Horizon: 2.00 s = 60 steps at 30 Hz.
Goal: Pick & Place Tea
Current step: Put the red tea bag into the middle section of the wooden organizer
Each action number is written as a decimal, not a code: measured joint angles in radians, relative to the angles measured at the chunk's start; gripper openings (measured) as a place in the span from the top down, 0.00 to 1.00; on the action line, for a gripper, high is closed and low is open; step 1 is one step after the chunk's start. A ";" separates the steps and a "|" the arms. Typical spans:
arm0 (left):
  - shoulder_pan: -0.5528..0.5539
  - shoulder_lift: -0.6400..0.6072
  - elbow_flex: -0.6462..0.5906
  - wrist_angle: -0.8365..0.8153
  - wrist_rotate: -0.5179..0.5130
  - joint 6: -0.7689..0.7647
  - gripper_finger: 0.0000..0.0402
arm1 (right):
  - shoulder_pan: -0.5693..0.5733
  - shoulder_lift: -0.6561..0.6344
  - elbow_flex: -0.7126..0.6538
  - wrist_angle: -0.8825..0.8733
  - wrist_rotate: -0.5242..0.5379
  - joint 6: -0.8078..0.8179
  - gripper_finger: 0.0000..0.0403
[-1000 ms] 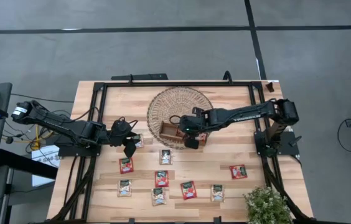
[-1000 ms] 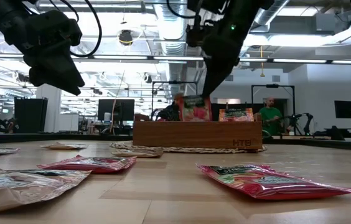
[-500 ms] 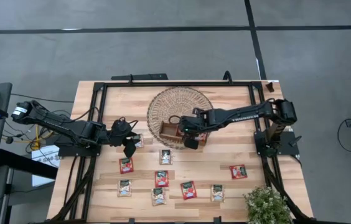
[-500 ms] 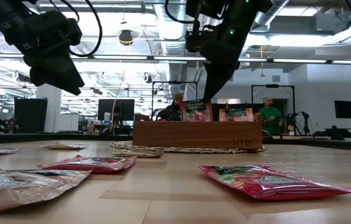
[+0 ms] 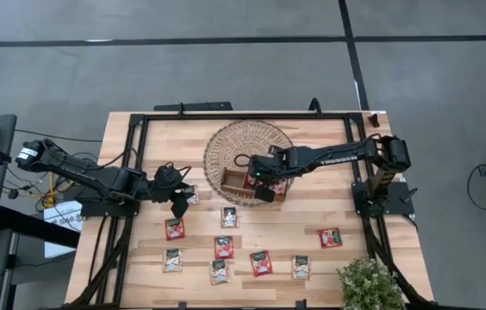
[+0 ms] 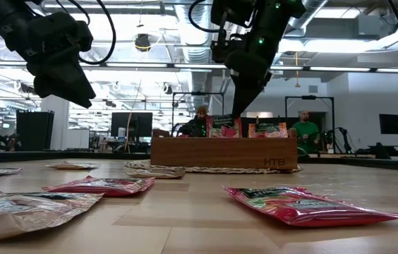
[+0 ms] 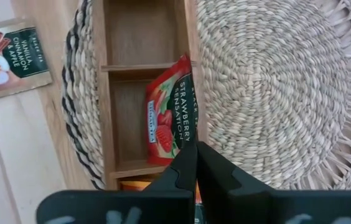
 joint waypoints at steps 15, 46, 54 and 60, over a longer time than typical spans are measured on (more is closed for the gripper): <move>0.000 0.000 0.000 0.000 0.000 0.018 0.55 | -0.013 -0.001 0.000 -0.026 -0.072 -0.034 0.84; 0.000 0.000 0.000 0.000 0.000 0.022 0.55 | 0.482 -0.416 -0.109 -0.574 -0.368 1.042 0.72; 0.000 0.000 0.000 0.000 0.000 0.023 0.55 | 0.604 -0.512 -0.283 -0.377 -0.370 1.526 0.72; 0.000 0.000 0.000 0.000 0.000 0.023 0.55 | 0.675 -0.535 -0.418 -0.278 -0.393 1.732 0.72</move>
